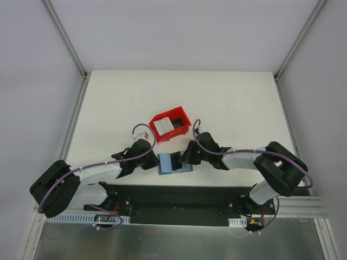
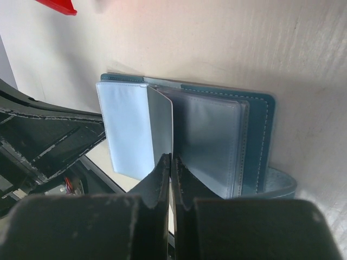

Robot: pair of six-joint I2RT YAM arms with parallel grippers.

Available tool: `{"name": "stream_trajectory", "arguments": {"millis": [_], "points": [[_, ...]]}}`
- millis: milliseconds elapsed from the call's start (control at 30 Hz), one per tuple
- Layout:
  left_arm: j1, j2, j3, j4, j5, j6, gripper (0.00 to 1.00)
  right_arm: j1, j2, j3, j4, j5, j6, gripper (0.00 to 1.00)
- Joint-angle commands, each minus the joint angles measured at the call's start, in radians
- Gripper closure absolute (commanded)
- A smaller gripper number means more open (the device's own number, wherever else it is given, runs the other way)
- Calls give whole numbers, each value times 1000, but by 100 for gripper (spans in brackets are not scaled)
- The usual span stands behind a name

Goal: Put the credit cards into the card holder
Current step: Insert the credit card into the card holder.

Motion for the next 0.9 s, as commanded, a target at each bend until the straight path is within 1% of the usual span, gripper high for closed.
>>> {"name": "stream_trajectory", "arguments": {"millis": [0,133,333,433,633,767,867], "points": [[3,7,-24,-53,-21,0,100,3,73,4,-6,-51,-45,100],[5,21,-21,-55,-19,2,100,10,104,8,2,-75,-38,100],[5,30,-18,-55,-22,0,100,15,99,2,2,-83,-36,100],[3,29,-16,-67,-36,-4,100,17,79,-7,-21,-78,-29,100],[11,27,-14,-98,-57,-18,100,9,1,-12,-110,-18,-52,100],[15,26,-13,-104,-62,-16,100,10,3,-15,-110,-20,-46,100],[17,29,-5,-104,-64,-1,100,7,29,5,-108,-54,-52,100]]}}
